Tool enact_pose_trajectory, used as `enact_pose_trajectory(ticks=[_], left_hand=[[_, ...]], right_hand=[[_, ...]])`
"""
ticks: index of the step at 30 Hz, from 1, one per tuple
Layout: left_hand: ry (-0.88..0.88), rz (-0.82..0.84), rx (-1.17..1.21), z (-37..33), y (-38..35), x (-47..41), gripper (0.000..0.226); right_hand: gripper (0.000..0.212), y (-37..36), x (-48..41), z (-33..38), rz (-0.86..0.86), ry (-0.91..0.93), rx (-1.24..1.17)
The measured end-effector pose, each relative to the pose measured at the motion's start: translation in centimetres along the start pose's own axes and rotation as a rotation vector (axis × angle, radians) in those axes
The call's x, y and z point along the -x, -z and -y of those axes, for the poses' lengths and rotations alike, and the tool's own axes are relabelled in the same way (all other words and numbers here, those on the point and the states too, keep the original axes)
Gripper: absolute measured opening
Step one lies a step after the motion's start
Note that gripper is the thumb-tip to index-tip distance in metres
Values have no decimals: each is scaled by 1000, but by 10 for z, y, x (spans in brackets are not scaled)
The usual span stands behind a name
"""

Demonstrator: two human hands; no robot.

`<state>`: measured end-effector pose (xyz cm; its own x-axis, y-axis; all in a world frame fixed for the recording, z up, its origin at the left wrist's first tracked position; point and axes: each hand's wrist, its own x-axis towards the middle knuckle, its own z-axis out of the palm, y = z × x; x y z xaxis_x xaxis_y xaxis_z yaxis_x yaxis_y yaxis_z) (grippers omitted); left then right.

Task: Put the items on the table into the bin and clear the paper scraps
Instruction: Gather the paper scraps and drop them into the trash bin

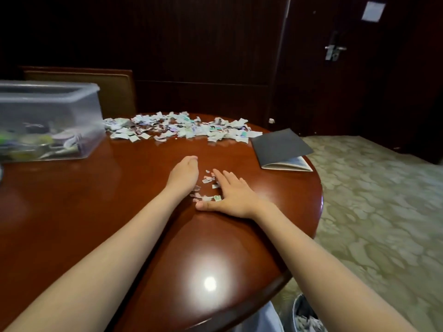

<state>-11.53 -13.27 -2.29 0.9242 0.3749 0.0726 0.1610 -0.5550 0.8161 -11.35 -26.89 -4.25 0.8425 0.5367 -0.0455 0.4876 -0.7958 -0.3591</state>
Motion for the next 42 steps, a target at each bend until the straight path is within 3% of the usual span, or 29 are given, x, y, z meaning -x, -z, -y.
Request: enact_pose_trajectory(ticks=[7, 10, 12, 14, 19, 26, 29, 32, 35, 39, 42], left_hand=[[79, -102, 232, 18, 8, -15, 45], [125, -119, 478, 22, 3, -27, 43], [126, -108, 585, 21, -3, -32, 42], [113, -104, 640, 20, -9, -39, 42], [107, -121, 709, 17, -20, -61, 42], [95, -111, 709, 11, -36, -104, 44], [100, -91, 762, 8, -42, -123, 44], [104, -64, 807, 5, -47, -137, 45], [97, -46, 794, 1, -54, -150, 45], [6, -73, 664, -7, -59, -169, 43], [-150, -110, 389, -11, -61, -184, 41]], right_hand=[[85, -8, -42, 19, -110, -10, 27], [58, -10, -60, 26, -139, 15, -17], [25, -13, -74, 27, -167, 35, -7], [11, -15, -88, 28, -191, 53, 18], [31, -17, -124, 24, -210, 51, 29], [30, -15, -166, 11, -252, 80, 60], [25, -8, -176, 3, -289, 75, -76], [34, 7, -176, -1, -349, 31, -374], [39, 23, -184, -20, -517, -79, -459], [38, 49, -204, -69, -690, -264, -279], [43, 65, -222, -99, -643, -357, -38]])
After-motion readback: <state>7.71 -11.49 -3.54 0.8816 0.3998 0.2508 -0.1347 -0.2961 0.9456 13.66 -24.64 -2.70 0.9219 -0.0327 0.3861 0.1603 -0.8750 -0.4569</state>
